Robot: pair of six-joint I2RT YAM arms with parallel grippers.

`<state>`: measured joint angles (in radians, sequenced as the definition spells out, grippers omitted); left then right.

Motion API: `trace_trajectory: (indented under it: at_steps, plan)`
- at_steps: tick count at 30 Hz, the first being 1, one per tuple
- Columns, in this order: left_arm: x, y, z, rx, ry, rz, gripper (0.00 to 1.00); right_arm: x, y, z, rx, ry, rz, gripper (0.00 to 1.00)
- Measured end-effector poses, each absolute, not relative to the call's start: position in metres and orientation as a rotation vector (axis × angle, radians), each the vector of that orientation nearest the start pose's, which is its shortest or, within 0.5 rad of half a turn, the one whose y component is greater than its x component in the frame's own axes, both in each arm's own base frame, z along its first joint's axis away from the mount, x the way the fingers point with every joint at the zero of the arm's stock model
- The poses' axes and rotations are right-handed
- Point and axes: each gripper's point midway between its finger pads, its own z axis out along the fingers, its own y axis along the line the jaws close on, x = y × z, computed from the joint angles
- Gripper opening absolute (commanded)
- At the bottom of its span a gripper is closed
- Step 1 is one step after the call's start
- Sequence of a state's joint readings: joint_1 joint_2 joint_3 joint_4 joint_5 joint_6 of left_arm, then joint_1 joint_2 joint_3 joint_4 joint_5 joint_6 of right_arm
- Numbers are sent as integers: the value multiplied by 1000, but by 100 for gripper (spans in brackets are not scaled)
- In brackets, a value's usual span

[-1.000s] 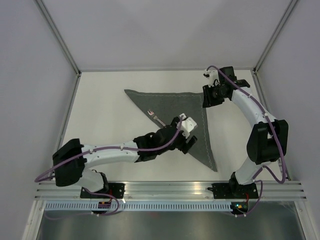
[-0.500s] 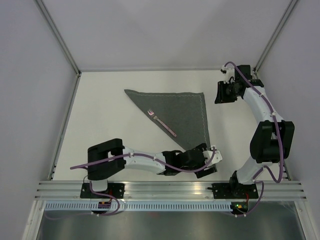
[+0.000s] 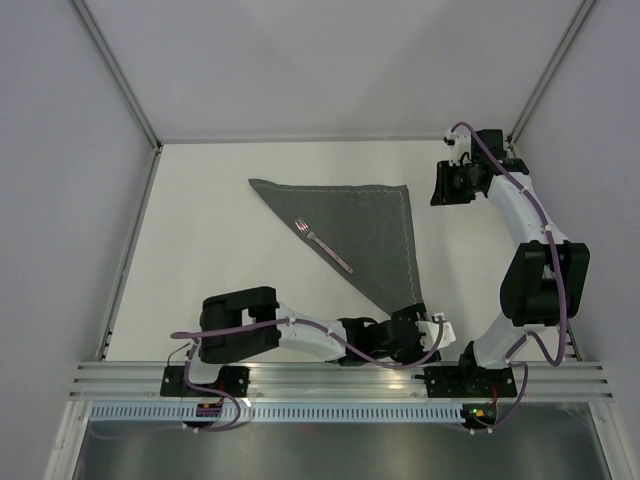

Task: Fold the napkin, place the utensils inside, and roll it up
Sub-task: Fold the napkin at the center of the board.

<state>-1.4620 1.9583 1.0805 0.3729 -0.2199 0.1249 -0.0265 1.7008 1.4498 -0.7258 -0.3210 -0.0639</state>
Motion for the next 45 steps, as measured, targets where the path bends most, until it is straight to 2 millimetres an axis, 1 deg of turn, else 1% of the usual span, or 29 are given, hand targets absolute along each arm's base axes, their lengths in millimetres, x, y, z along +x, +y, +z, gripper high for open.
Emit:
trace_trajectory:
  at_steps: [4, 10, 13, 16, 17, 19, 20, 22, 23, 25, 28, 31, 33, 34, 36, 37, 39, 40, 43, 45]
  plan:
    - [101, -514, 49, 1395, 1560, -575, 78, 410, 42, 150, -172, 2501, 370, 39]
    - [103, -516, 45, 1396, 1547, -550, 75, 410, 42, 150, -172, 2500, 370, 38]
    - [104, -519, 45, 1393, 1536, -546, 72, 410, 42, 150, -172, 2500, 370, 38]
    - [104, -519, 42, 1394, 1532, -533, 66, 410, 42, 150, -173, 2500, 371, 37]
    - [104, -519, 40, 1396, 1531, -530, 63, 410, 42, 150, -173, 2499, 371, 37]
    - [105, -519, 37, 1399, 1529, -519, 61, 410, 42, 150, -173, 2499, 371, 36]
    - [105, -519, 36, 1400, 1528, -516, 58, 410, 42, 150, -173, 2499, 371, 37]
    - [105, -519, 35, 1401, 1526, -511, 55, 411, 42, 150, -173, 2498, 371, 36]
    - [106, -519, 35, 1400, 1526, -507, 51, 411, 42, 150, -173, 2498, 371, 36]
    - [107, -519, 36, 1394, 1523, -502, 48, 411, 42, 151, -173, 2497, 371, 36]
    - [109, -519, 38, 1380, 1517, -495, 39, 411, 43, 151, -174, 2496, 374, 35]
    - [111, -520, 40, 1371, 1512, -493, 35, 411, 43, 151, -174, 2496, 374, 35]
    - [112, -521, 42, 1362, 1508, -490, 28, 411, 43, 151, -174, 2496, 374, 35]
    - [113, -521, 43, 1356, 1506, -485, 22, 411, 43, 151, -174, 2496, 374, 35]
    - [114, -521, 44, 1348, 1502, -479, 17, 411, 43, 151, -174, 2496, 374, 35]
    - [115, -521, 45, 1344, 1502, -477, 10, 411, 43, 150, -174, 2496, 374, 35]
    - [117, -521, 46, 1331, 1502, -471, 4, 411, 43, 150, -174, 2496, 374, 35]
    - [120, -521, 47, 1321, 1503, -469, 2, 411, 43, 150, -174, 2496, 374, 35]
    - [127, -520, 50, 1290, 1515, -471, 2, 411, 43, 150, -174, 2498, 375, 35]
    - [137, -516, 51, 1253, 1542, -475, 2, 411, 43, 150, -174, 2499, 375, 35]
